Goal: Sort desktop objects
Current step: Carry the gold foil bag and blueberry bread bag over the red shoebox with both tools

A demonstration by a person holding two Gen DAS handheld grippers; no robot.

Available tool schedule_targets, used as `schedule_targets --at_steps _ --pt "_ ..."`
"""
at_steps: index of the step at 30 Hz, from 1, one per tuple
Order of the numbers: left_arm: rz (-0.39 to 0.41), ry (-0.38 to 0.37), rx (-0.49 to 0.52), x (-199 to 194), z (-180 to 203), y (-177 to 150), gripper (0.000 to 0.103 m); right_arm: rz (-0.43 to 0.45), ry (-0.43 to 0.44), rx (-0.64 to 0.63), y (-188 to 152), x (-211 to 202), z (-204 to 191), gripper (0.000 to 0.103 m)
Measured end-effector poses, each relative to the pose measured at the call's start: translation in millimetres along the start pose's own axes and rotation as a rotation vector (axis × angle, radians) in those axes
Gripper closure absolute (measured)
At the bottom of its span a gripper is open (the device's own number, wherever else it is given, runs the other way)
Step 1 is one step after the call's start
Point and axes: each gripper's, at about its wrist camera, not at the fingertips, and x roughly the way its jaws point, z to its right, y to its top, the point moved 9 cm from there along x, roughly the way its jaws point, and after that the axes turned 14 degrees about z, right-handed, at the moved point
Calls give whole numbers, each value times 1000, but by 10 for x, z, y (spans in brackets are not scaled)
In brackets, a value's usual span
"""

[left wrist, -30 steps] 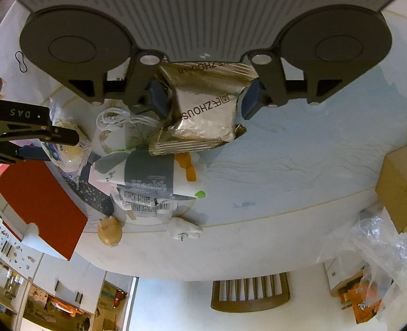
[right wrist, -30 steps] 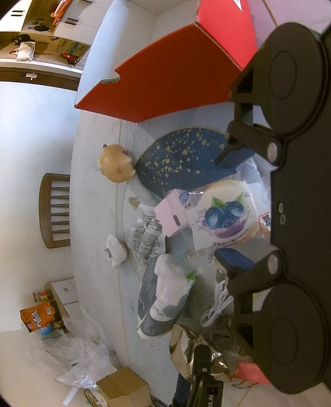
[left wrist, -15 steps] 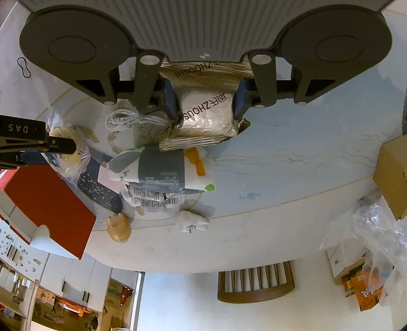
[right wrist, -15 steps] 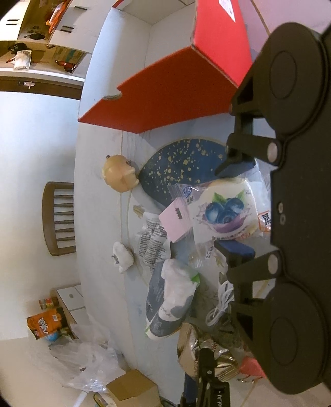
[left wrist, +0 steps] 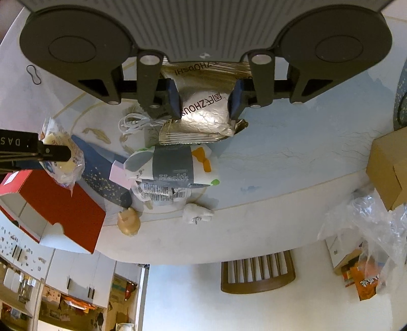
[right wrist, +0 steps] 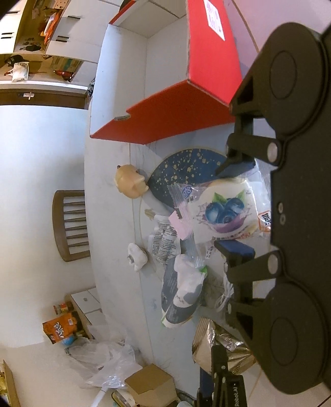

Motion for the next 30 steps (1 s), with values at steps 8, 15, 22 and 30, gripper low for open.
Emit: schedule_targets --at_steps 8,15,22,30 --pt "31 -31 -13 -200 63 184 63 13 -7 26 83 -204 -21 52" --pt "36 -82 -15 -349 243 375 63 25 -33 42 210 -448 -2 52" --pt "45 -109 -7 -399 482 608 63 44 -33 65 416 -652 140 52" --pt "57 -140 7 -320 916 878 63 61 -37 59 683 -723 523 52"
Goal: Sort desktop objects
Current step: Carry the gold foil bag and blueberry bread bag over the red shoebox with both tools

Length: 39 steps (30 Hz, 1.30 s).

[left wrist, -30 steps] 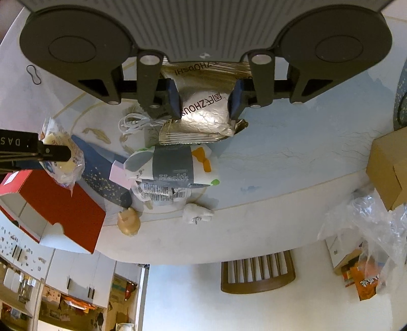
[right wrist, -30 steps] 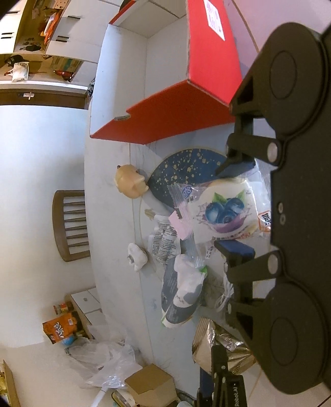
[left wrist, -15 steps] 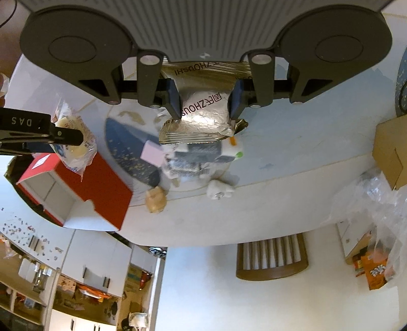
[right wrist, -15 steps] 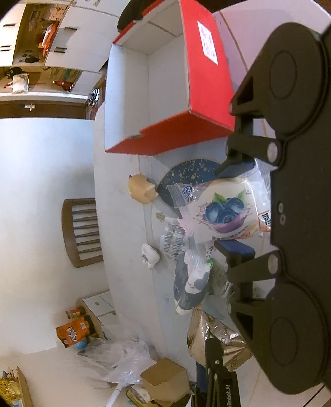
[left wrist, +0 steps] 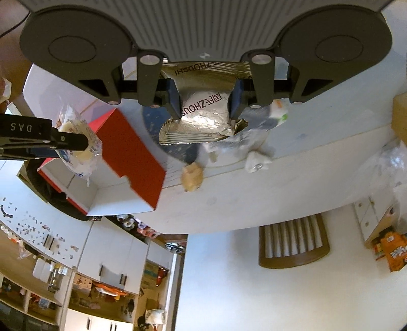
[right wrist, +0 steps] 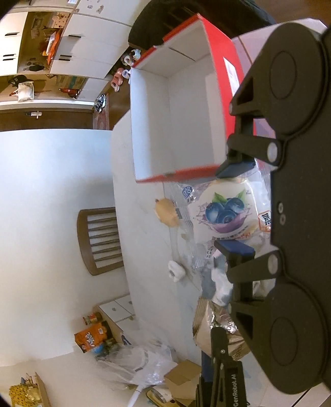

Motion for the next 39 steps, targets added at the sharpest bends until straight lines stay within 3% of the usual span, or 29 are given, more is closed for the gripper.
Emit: schedule_targets --at_steps 20,39 --pt "43 -69 44 670 1106 652 63 -9 -5 -16 339 262 1042 52" --pt "33 -108 63 1376 1808 871 63 -45 -7 -41 412 590 1750 52"
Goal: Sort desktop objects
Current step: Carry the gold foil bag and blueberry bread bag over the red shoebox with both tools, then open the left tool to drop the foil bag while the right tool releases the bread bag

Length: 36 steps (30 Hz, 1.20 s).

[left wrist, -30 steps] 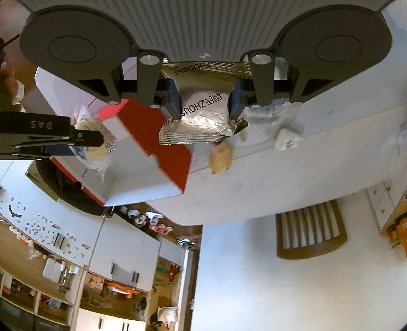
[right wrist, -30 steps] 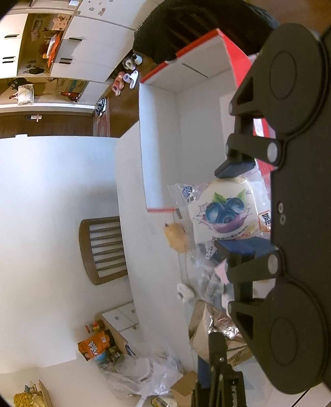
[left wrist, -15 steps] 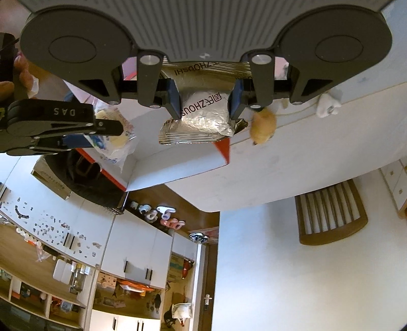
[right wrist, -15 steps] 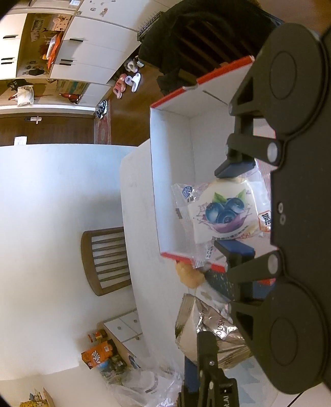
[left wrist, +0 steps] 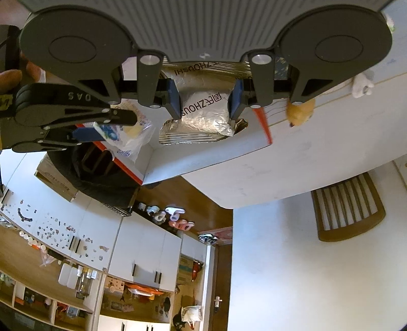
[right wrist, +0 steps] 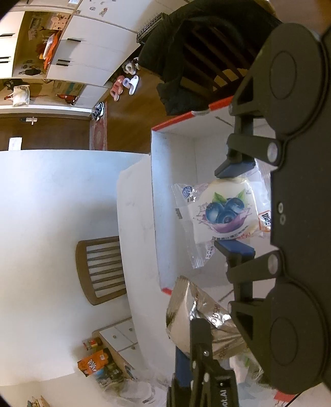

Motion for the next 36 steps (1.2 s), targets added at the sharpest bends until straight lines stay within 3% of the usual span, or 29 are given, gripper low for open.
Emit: schedule_targets --at_steps 9,21,36 --pt "-35 -11 37 435 158 -56 63 -54 -11 -14 -114 278 198 52" --pt "-133 -20 89 933 259 -424 63 -171 -2 -68 -449 655 272 52" --pt "-286 -22 134 1233 291 -739 63 -316 28 -162 -748 890 239 52"
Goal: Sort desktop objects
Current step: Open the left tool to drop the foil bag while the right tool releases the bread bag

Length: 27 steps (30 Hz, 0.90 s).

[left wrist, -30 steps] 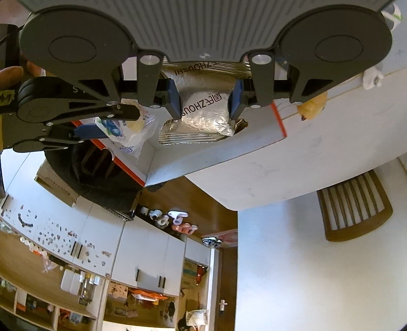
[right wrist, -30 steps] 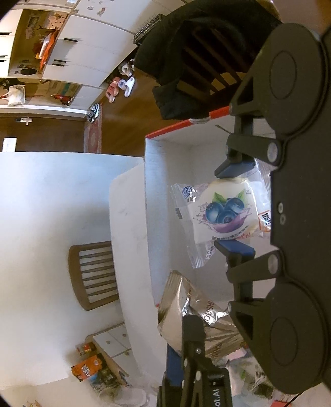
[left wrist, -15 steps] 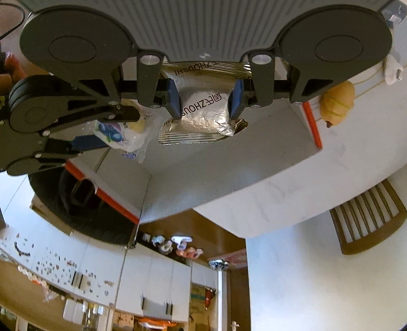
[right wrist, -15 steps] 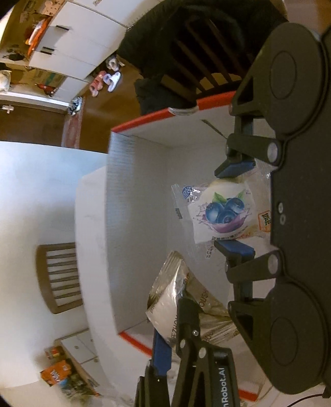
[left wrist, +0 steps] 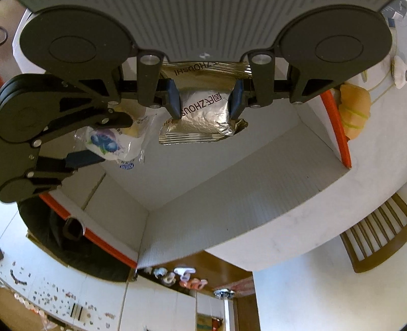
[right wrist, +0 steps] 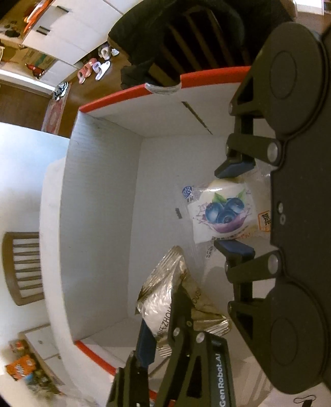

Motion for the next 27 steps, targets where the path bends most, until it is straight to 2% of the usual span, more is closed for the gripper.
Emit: schedule_targets --at_steps 6,15,18,20,27 --pt "-62 -11 -1 97 9 -78 63 -58 2 -36 -14 65 -65 52" --pt "-93 -29 3 117 -3 -106 63 -96 -3 -46 -17 127 -84 49" --pt "-92 -25 -9 101 -19 -106 63 -96 0 -44 -8 124 -62 41" --pt "-79 -16 -19 83 -38 -86 63 -82 1 -35 9 94 -44 33" --pt "-10 -20 -71 -60 -121 61 63 -49 18 -38 29 -16 -65 25"
